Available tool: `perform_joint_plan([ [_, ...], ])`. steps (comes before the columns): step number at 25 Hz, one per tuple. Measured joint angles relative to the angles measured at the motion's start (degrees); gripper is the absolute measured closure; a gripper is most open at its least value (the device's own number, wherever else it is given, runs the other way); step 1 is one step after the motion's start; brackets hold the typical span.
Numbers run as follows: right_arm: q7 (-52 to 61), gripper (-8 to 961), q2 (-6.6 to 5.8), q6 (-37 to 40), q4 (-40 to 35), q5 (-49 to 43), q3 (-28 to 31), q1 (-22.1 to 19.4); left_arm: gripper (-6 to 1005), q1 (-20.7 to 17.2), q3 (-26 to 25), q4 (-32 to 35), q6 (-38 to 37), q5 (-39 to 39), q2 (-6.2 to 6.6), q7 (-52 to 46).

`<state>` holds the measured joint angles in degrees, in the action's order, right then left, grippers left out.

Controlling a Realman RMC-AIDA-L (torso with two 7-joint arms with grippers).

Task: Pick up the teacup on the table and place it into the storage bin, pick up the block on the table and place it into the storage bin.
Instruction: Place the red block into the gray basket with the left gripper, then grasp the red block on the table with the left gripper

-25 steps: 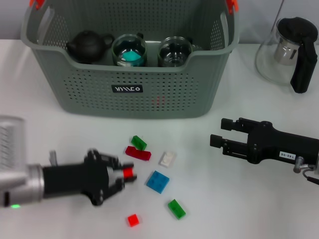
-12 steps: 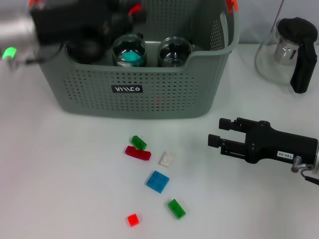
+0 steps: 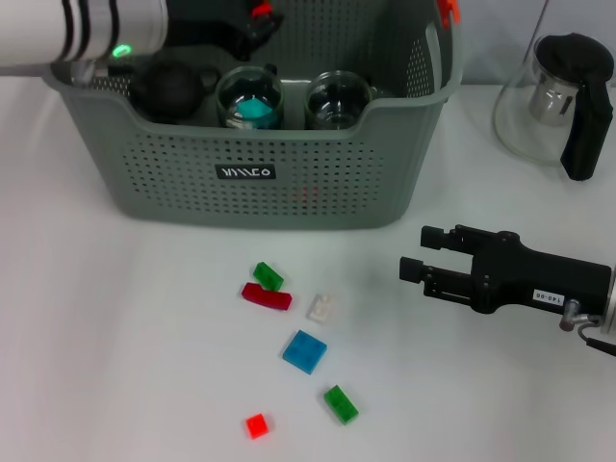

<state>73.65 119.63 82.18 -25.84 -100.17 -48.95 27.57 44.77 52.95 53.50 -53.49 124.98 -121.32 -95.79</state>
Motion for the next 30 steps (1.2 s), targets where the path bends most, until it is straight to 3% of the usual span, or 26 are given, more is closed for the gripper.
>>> perform_joint_plan([
  [6,0.0,239,-0.15,-0.01,0.0,0.02,0.0,0.24,724,0.13,0.36,0.24,1.96,4.93,-0.97,-5.64],
  [12,0.0,239,-0.09,0.32,0.0,0.0,0.0,0.19,711,-0.58,0.07,2.07,2.43,3.31,-1.94,-6.29],
  [16,0.0,239,-0.1,0.39,0.0,0.11,0.0,-0.09,702,-4.65,0.69,7.05,0.7,-1.49,-2.88,-5.79],
  [17,0.0,239,-0.1,0.41,0.0,0.15,0.0,-0.15,624,-5.8,0.9,7.99,-0.45,-2.84,-2.92,-5.61],
  [19,0.0,239,-0.1,0.42,0.0,0.21,-0.01,-0.29,469,-9.02,0.99,9.51,-4.46,-7.06,-2.81,-3.97],
  [24,0.0,239,-0.1,0.07,0.0,0.19,0.0,-0.33,287,-18.5,-0.64,6.0,-20.12,-18.49,-2.59,13.48],
  [27,0.0,238,-0.09,0.01,0.0,0.26,-0.01,-0.25,282,-22.51,-4.1,-0.49,-31.17,-20.5,-2.8,27.26],
  [30,0.0,238,-0.1,-0.02,0.0,0.28,0.0,-0.2,276,-24.02,-8.93,-7.68,-36.63,-17.92,-2.42,35.15],
])
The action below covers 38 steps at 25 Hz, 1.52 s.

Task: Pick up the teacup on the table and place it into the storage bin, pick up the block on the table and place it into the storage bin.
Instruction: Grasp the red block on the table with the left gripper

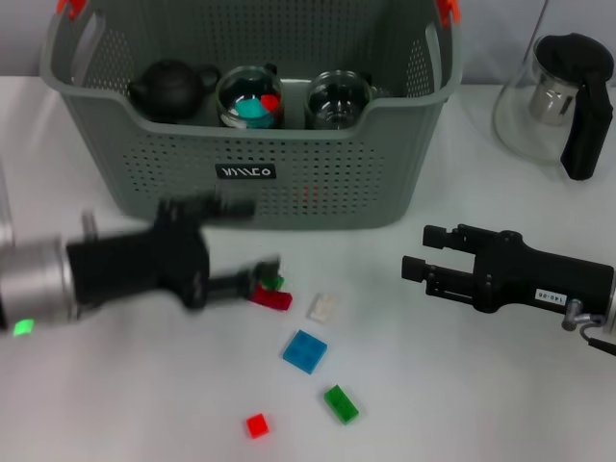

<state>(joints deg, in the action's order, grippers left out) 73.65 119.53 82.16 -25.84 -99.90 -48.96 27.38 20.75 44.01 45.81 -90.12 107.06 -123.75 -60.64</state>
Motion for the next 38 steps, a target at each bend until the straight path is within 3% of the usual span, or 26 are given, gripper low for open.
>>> perform_joint_plan([
  [6,0.04,238,-0.07,0.01,0.0,-0.02,0.0,-0.13,284,-2.36,-3.94,-4.06,-2.04,10.08,0.12,4.91],
  [14,1.09,238,-0.27,-0.34,0.0,-0.3,0.0,-0.11,421,-2.57,-3.3,-4.18,-4.3,17.59,-0.25,7.44],
  [22,1.23,238,-0.24,-1.2,0.05,-0.39,0.0,-0.26,528,-2.29,0.71,-4.8,-2.19,18.92,-0.79,10.36],
  [29,1.23,239,-0.19,-1.29,0.09,-0.39,0.0,-0.33,529,-1.89,3.83,-6.77,2.39,18.98,-0.84,10.67],
  [38,1.27,238,-0.21,-1.02,0.09,-0.39,0.0,-0.48,531,-1.71,3.89,-7.29,5.2,18.79,-0.81,11.02],
])
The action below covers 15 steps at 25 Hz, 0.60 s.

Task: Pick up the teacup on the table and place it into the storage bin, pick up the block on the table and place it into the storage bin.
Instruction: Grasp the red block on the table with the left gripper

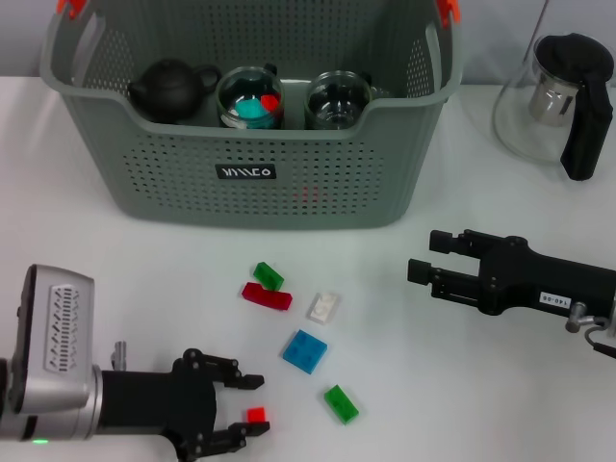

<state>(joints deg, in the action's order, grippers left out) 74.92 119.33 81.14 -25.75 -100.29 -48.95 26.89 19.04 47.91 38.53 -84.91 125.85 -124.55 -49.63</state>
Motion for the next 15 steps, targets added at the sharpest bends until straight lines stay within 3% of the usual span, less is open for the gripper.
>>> perform_joint_plan([
  [15,0.37,239,-0.21,0.16,0.09,0.0,0.0,-0.08,533,0.39,-0.23,0.13,0.55,-1.23,0.01,0.06],
])
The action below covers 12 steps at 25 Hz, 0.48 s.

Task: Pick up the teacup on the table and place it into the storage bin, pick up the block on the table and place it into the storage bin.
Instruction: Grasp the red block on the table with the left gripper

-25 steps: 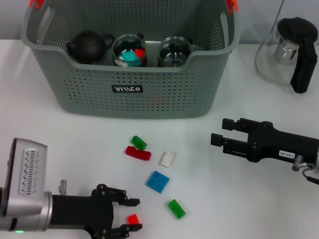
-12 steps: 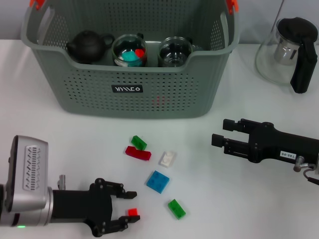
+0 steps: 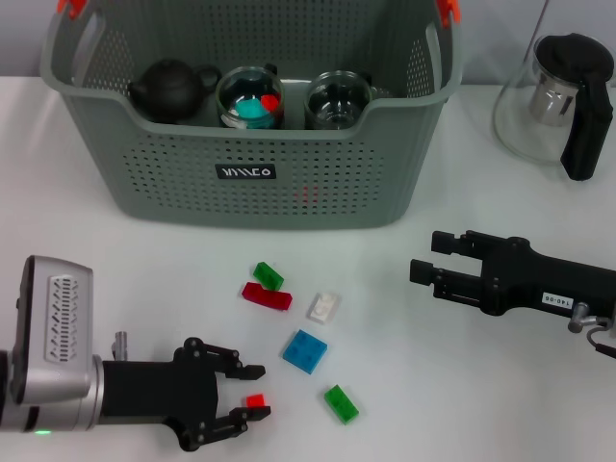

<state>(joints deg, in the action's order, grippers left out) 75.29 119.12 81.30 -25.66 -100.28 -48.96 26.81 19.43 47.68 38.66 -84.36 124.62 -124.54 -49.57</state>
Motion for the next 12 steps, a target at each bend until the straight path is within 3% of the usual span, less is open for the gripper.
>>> perform_joint_plan([
  [6,0.14,238,-0.04,0.0,0.0,0.05,0.0,0.0,607,0.0,0.14,-0.15,0.31,0.47,0.0,0.0],
  [12,0.13,238,-0.03,0.0,0.0,0.03,0.0,0.09,606,0.0,0.21,-0.25,0.34,0.44,0.01,0.0],
])
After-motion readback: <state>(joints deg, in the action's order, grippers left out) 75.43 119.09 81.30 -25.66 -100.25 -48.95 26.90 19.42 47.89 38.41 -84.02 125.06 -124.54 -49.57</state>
